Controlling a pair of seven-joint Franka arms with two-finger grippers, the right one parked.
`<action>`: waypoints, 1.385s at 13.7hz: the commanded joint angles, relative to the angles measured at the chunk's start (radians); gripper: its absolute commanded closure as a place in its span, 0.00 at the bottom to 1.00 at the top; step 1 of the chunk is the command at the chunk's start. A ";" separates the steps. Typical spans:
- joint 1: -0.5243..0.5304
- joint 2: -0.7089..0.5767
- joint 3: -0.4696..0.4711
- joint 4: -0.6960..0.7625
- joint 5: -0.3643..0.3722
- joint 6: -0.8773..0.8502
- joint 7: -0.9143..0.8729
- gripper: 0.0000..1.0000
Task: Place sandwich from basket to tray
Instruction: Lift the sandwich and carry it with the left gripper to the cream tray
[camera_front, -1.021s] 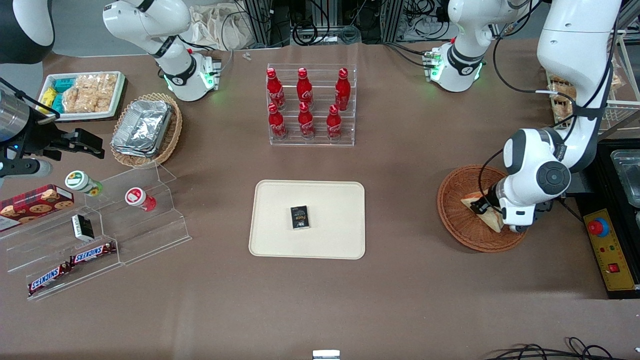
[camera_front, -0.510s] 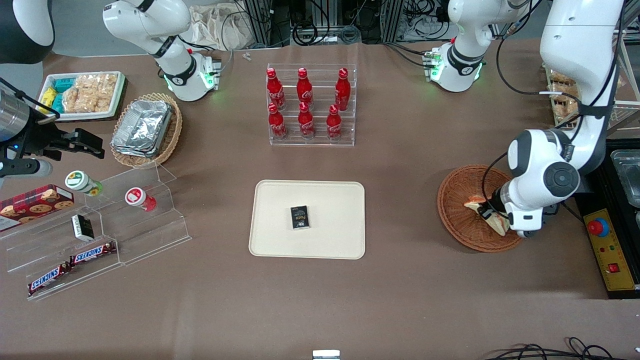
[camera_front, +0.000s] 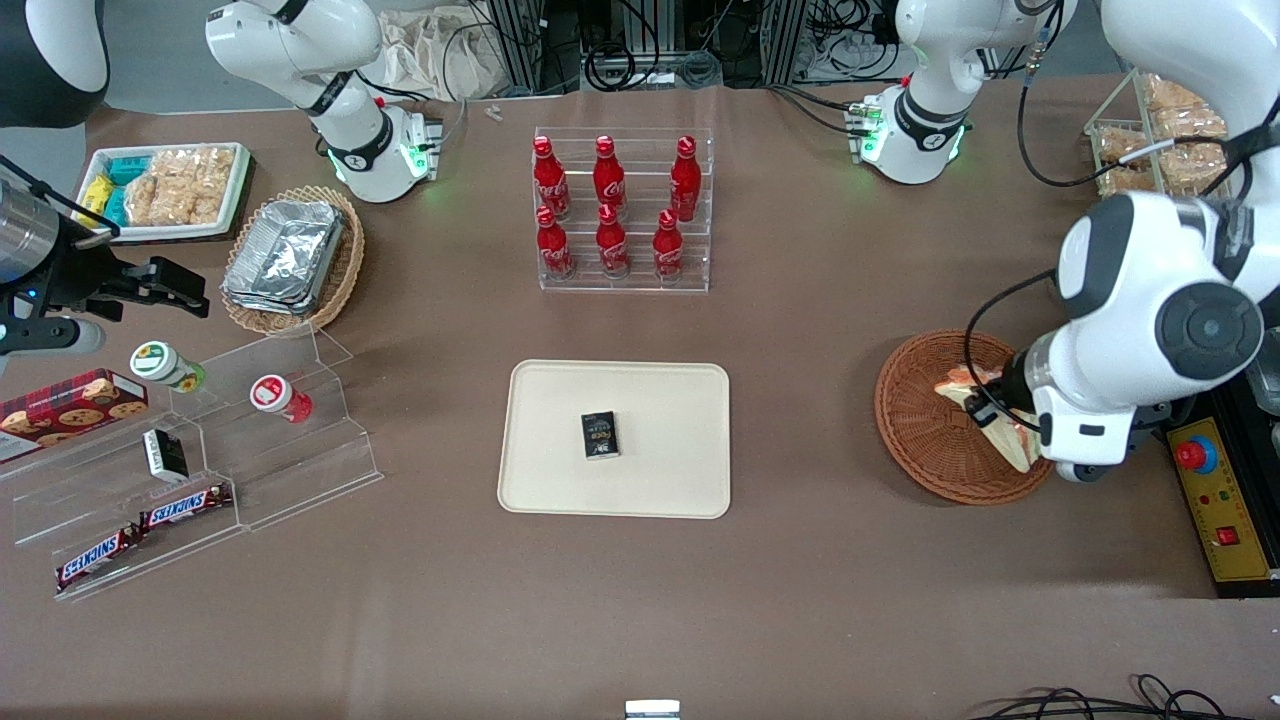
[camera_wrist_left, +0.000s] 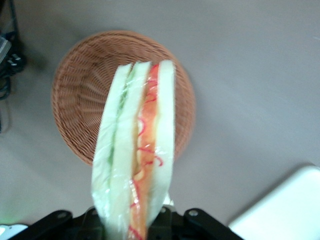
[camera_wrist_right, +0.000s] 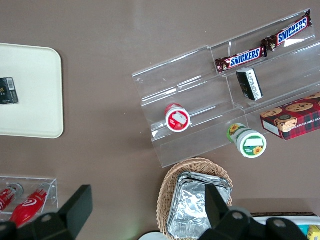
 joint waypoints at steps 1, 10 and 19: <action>-0.005 0.068 -0.137 0.113 0.014 -0.036 -0.021 0.96; -0.247 0.478 -0.262 0.368 0.158 0.140 -0.101 0.94; -0.325 0.658 -0.260 0.367 0.319 0.274 -0.148 0.63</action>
